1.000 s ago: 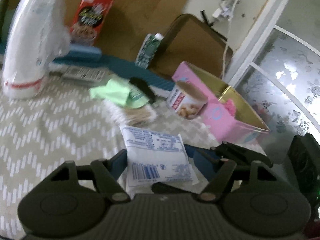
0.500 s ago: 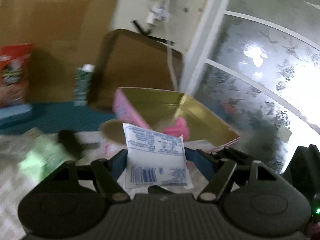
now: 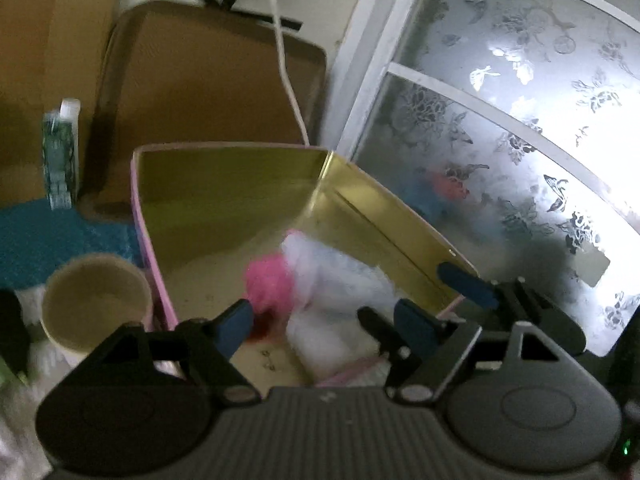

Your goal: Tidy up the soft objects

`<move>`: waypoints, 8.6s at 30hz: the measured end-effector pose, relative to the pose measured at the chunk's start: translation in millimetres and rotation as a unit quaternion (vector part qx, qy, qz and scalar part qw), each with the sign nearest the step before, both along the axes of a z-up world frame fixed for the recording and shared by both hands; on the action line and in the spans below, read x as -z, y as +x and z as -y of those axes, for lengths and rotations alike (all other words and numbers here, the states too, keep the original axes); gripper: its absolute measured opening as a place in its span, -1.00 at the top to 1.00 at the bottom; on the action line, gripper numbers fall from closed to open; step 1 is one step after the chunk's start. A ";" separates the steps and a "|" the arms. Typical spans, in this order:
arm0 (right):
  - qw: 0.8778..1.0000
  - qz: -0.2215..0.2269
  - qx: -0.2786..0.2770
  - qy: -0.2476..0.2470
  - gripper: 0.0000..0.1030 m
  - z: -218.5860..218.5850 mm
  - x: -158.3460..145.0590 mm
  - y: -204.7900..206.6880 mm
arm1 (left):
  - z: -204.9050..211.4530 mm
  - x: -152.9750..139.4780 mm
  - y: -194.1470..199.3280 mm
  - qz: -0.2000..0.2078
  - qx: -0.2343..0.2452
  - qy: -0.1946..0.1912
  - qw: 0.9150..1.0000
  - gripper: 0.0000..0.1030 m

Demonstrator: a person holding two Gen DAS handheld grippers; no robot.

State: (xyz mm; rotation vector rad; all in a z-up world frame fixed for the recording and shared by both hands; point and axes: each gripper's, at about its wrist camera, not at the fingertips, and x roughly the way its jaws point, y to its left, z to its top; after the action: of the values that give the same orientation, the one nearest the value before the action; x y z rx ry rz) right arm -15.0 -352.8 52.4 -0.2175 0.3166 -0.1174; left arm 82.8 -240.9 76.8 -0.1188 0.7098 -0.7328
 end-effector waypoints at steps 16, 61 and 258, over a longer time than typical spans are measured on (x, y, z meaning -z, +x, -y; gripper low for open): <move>0.995 0.036 -0.059 0.072 -0.52 -28.0 -4.0 -26.0 | -118.5 2.8 -75.3 0.059 -0.052 -0.032 0.996 -0.58; 0.937 -0.152 -0.293 0.113 0.90 -179.0 24.3 -35.4 | -302.6 74.6 -93.1 -0.025 -0.221 -0.102 0.970 -0.40; 0.992 0.004 0.012 0.124 -0.01 17.5 3.5 -0.7 | -52.0 6.4 -42.9 0.057 0.011 -0.021 0.998 -0.41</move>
State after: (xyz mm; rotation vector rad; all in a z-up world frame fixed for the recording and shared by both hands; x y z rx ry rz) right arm -15.8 -370.3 48.9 0.0320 0.3234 -0.1019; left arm 39.8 -188.9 70.4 -0.1067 0.5871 -0.7691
